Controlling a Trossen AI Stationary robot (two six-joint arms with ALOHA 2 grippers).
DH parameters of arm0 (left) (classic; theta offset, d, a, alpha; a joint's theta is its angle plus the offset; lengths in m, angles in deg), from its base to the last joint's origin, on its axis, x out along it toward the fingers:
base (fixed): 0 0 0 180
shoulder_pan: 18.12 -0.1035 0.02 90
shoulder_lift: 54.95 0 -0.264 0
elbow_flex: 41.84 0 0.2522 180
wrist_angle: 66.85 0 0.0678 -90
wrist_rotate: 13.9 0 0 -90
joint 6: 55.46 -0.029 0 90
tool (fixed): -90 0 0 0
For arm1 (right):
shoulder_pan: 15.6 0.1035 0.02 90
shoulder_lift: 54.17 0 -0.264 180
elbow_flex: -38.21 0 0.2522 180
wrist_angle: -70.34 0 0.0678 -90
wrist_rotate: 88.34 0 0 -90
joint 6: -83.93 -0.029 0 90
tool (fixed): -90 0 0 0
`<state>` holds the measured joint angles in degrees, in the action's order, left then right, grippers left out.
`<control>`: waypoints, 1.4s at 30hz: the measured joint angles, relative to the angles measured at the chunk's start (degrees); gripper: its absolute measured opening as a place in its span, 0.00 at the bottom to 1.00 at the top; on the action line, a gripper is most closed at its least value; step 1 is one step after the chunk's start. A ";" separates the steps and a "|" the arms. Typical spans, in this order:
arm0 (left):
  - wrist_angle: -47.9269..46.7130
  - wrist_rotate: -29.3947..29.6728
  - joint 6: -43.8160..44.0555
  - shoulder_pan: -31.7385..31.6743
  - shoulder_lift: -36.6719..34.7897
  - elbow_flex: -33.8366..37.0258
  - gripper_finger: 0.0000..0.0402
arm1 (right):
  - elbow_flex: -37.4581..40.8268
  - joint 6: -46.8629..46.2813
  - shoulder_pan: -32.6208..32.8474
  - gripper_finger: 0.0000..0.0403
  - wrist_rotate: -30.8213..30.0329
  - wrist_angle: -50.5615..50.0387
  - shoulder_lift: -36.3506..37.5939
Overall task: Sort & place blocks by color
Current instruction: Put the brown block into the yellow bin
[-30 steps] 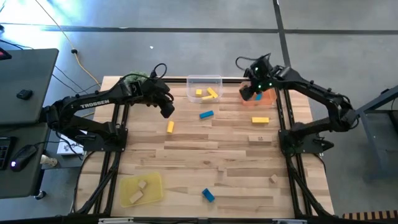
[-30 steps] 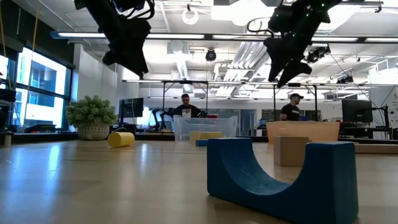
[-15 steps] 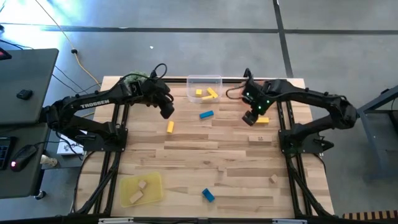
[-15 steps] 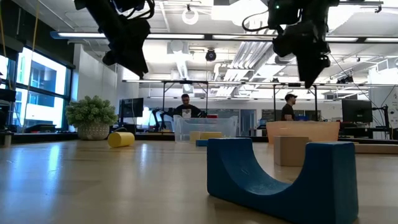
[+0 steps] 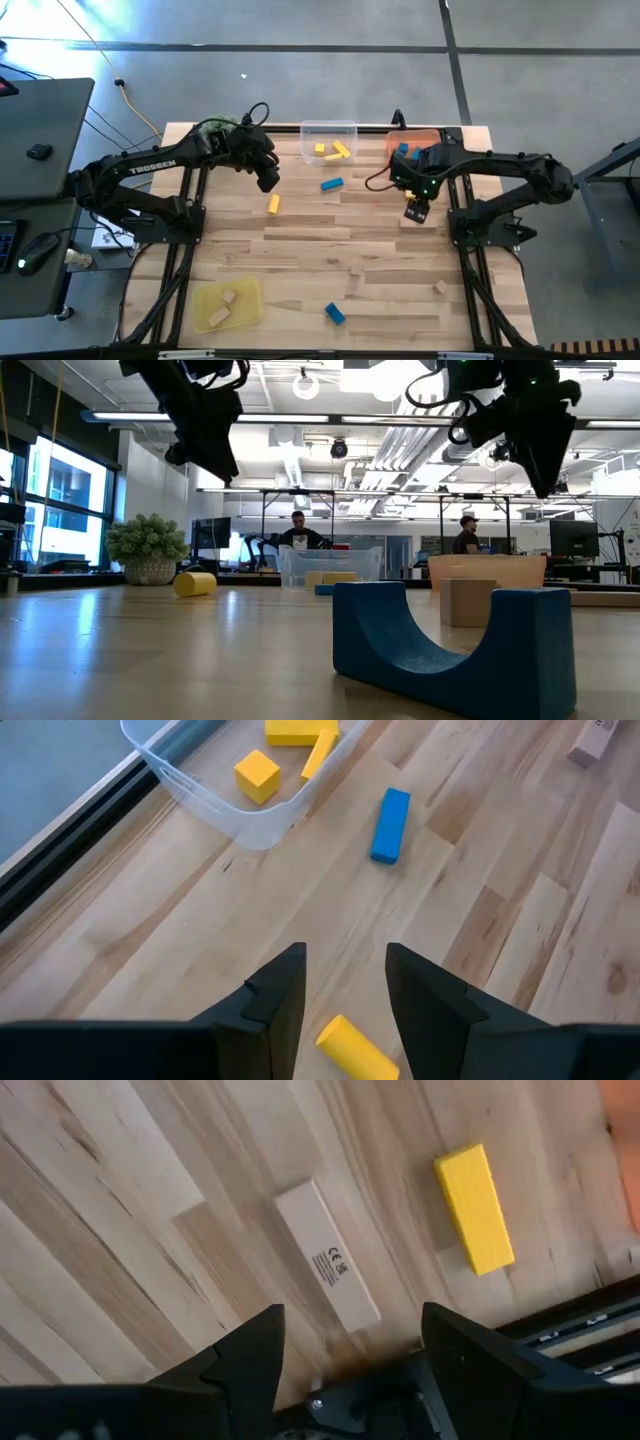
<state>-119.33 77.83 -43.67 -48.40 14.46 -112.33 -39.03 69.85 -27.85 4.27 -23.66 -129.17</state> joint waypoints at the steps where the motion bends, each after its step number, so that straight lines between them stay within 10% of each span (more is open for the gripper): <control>1: 0.00 0.00 0.00 0.00 0.00 0.00 0.32 | 0.76 0.02 0.39 0.56 0.00 0.44 0.06; 42: 0.02 0.17 -0.04 0.00 0.00 -0.02 0.32 | 28.71 -7.13 4.54 0.56 3.29 22.97 -0.63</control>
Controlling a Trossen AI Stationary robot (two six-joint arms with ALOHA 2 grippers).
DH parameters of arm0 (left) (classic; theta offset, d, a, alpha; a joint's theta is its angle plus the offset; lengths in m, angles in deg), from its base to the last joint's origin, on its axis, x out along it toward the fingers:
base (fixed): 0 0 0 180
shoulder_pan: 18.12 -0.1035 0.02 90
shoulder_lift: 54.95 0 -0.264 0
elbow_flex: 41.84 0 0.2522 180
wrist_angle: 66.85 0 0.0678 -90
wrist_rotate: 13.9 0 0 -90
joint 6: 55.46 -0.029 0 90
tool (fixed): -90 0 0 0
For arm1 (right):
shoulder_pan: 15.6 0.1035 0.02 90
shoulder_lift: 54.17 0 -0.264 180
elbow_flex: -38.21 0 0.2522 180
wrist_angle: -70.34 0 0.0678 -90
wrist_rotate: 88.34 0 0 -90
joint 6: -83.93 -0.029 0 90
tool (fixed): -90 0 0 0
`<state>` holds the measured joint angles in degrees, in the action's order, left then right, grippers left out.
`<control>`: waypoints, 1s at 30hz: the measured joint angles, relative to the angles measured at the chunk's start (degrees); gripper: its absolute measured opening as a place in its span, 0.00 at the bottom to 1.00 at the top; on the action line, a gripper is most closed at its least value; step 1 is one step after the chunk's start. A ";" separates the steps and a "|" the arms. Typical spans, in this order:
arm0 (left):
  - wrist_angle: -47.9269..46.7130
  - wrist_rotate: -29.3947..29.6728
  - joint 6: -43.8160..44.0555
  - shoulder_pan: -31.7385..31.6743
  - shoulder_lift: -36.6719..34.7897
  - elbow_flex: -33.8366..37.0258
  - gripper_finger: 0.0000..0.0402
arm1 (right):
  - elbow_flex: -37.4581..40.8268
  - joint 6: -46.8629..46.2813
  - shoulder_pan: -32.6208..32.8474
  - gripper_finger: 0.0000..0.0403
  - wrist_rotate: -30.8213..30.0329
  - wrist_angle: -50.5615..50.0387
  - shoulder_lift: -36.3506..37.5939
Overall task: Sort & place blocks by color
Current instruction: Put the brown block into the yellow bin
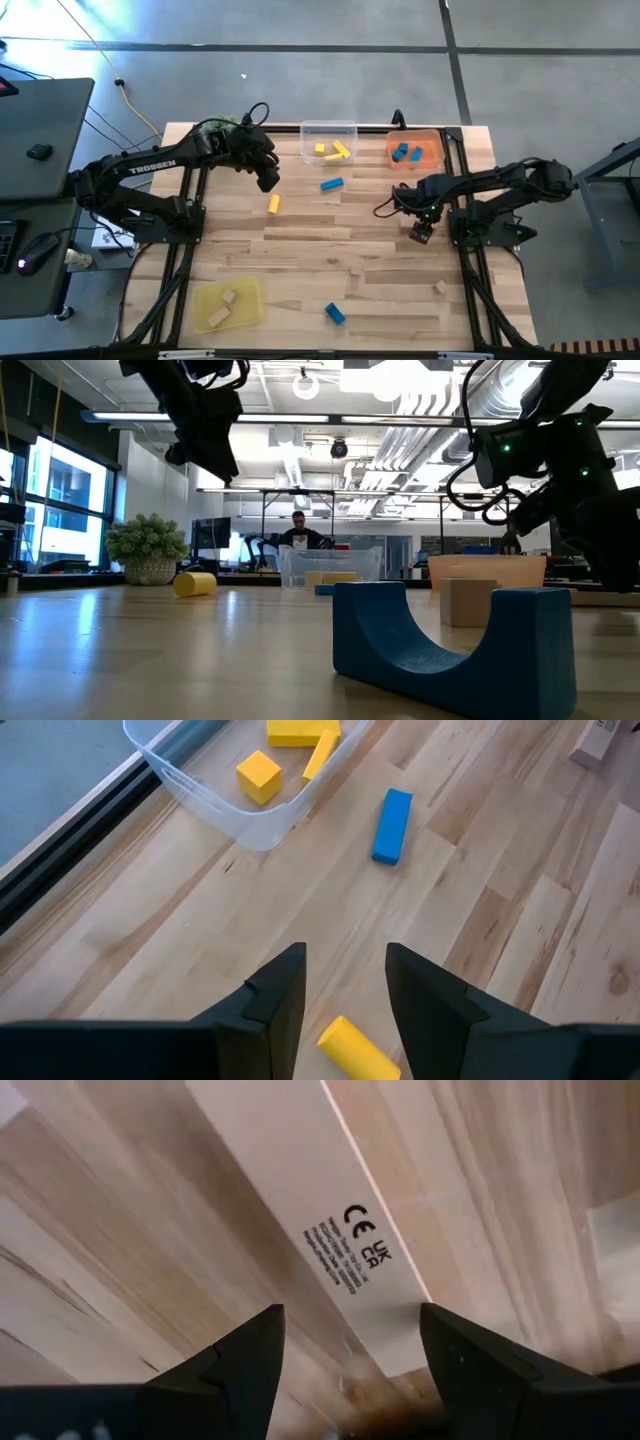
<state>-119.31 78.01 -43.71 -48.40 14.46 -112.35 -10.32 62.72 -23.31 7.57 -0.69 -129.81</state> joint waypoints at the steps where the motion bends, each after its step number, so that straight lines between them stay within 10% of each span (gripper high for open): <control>1: 0.00 0.00 0.00 0.00 0.00 0.00 0.32 | -0.01 -0.76 0.00 0.56 -0.07 0.22 -0.48; 20: 0.04 0.16 -0.84 -0.02 0.02 -0.02 0.32 | -1.79 -3.92 0.07 0.49 -0.99 3.07 -7.88; 30: 0.03 0.24 -2.40 -0.02 0.02 -0.02 0.32 | -2.12 -6.70 0.07 0.25 0.63 3.59 -10.62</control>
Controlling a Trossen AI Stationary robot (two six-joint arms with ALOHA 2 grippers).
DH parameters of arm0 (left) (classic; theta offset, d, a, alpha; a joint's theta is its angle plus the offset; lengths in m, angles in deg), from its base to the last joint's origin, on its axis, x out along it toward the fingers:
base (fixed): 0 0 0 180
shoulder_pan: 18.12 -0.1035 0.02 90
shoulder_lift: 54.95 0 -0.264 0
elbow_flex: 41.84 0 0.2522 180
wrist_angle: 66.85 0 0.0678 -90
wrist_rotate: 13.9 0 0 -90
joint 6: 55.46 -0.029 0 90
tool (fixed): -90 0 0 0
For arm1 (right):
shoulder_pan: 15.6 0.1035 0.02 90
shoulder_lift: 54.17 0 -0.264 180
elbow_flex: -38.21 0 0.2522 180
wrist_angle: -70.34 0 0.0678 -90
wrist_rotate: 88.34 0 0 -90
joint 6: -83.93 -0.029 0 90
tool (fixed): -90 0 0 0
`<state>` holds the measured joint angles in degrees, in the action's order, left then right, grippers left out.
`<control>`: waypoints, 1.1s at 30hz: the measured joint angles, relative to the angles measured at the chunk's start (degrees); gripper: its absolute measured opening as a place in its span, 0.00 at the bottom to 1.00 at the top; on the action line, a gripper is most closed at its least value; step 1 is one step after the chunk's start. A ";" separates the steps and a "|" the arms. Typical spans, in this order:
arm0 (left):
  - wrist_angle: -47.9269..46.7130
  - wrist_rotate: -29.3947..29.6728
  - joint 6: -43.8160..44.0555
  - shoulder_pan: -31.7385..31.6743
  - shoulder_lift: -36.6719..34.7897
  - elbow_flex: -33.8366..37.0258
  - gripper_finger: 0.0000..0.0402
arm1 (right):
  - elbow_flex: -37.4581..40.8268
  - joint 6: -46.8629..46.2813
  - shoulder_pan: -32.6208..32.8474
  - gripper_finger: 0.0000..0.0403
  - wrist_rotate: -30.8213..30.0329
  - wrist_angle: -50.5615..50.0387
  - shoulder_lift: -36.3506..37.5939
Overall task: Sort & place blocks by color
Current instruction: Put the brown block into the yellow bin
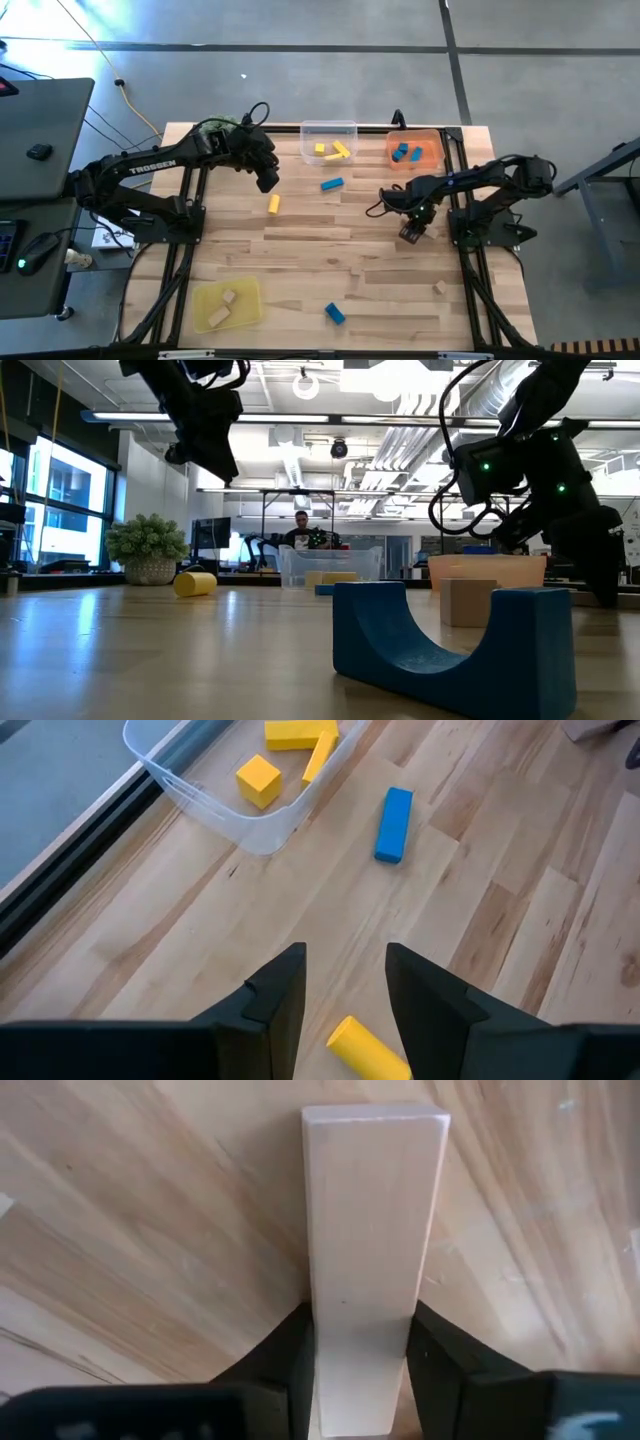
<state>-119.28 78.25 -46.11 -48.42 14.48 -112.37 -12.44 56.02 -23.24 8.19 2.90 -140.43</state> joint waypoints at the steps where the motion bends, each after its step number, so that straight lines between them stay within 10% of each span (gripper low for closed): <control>1: -0.01 0.00 -0.03 0.00 0.00 0.00 0.32 | 0.00 -0.46 0.01 0.25 0.06 0.04 -0.07; 19: -0.03 -8.89 3.73 0.06 0.00 0.00 0.32 | -21.55 -3.20 1.86 0.25 -0.89 0.60 -0.35; 33: 4.04 -11.32 -9.00 8.35 0.00 0.00 0.32 | -41.82 -5.29 4.70 0.25 -1.62 8.01 -0.31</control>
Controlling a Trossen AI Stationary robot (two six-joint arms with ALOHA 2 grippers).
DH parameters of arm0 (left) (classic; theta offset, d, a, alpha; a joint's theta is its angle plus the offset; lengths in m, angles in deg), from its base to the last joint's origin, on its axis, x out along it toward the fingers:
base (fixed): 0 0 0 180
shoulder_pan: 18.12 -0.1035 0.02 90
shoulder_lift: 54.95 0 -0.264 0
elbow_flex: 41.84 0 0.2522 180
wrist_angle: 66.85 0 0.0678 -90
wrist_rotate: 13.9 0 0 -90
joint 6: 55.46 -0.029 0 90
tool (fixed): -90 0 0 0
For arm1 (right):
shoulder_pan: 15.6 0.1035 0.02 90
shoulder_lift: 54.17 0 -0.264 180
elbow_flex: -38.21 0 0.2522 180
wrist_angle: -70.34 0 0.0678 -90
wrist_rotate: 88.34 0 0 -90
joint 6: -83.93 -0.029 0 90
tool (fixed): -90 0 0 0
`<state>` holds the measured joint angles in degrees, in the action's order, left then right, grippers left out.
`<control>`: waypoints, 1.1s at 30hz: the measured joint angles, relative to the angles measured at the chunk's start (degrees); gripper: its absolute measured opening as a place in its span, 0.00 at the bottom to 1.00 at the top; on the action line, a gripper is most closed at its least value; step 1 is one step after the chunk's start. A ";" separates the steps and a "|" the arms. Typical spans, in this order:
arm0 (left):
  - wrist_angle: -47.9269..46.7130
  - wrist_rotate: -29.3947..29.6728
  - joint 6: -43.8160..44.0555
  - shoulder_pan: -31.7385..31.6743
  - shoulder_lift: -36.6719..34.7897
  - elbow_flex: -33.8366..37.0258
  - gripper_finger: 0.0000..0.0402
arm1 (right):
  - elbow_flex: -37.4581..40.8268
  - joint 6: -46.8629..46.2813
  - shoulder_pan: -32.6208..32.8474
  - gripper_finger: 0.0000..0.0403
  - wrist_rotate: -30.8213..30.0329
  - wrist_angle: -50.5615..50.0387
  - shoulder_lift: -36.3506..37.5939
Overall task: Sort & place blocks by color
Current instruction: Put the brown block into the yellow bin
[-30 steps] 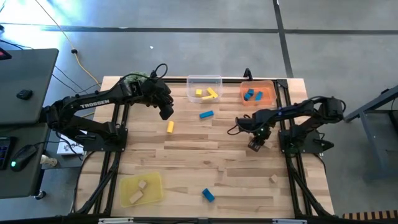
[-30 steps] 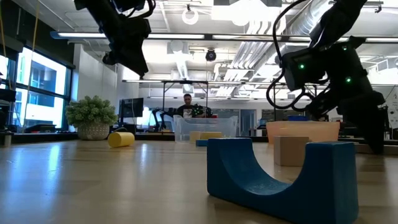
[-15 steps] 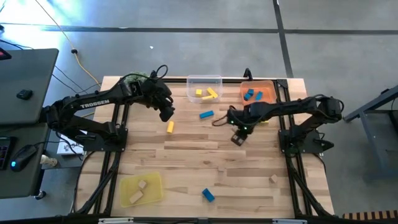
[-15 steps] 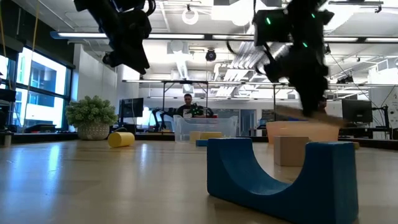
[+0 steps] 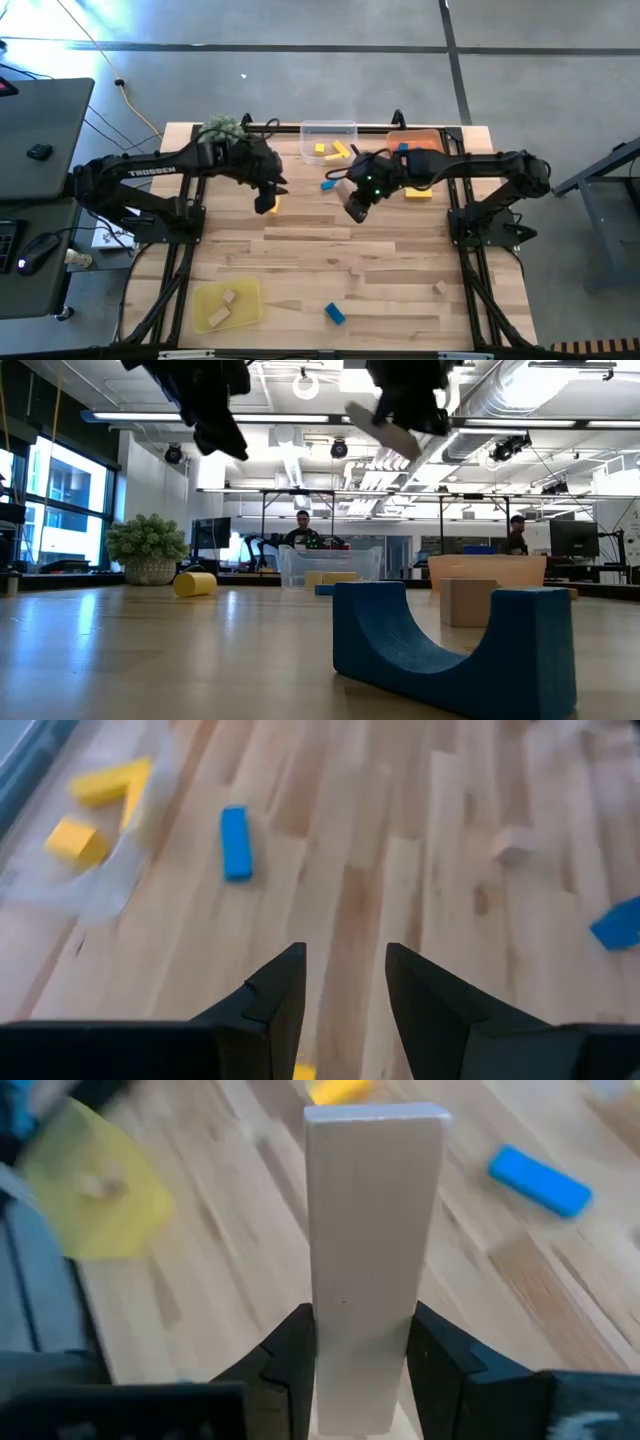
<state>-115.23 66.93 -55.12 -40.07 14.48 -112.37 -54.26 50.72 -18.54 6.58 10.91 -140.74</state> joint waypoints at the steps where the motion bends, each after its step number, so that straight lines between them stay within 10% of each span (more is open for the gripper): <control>1: 0.93 0.02 -0.52 0.90 0.00 0.00 0.32 | -0.79 0.00 0.22 0.25 0.01 0.81 0.00; 11: 9.23 0.06 -4.65 9.02 0.00 0.00 0.32 | -2.99 -0.76 2.42 0.25 2.96 10.34 0.04; 33: 19.69 1.03 -18.06 23.81 0.02 0.00 0.32 | -2.99 9.31 4.61 0.25 37.01 16.96 -9.66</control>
<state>-95.55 67.95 -73.18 -16.26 14.50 -112.37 -57.25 60.03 -13.93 43.58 27.87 -150.40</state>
